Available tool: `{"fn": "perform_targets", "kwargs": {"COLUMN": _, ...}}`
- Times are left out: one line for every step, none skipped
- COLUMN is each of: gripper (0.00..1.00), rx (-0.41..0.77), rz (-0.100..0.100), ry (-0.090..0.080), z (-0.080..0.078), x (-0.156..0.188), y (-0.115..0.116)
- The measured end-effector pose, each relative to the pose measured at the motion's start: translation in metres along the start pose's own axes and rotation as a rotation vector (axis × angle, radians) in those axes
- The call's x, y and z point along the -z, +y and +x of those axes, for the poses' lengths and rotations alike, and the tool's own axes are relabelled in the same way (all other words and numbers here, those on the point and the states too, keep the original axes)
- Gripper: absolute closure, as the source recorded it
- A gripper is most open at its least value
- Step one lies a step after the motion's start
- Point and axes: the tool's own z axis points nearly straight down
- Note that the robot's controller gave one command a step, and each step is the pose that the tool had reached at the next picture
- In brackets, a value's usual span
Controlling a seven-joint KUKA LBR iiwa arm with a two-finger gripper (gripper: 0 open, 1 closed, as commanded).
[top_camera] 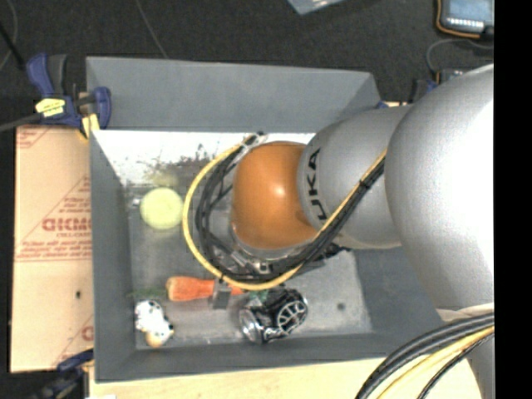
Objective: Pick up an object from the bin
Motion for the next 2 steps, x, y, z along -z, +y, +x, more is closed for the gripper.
{"fn": "perform_targets", "kwargs": {"gripper": 1.0, "rx": 0.015, "rz": 0.0, "ry": -0.002, "z": -0.016, "x": 0.05, "y": 0.001}}
{"fn": "perform_targets", "kwargs": {"gripper": 1.0, "rx": 0.026, "rz": 0.001, "ry": 0.001, "z": -0.009, "x": 0.108, "y": -0.008}}
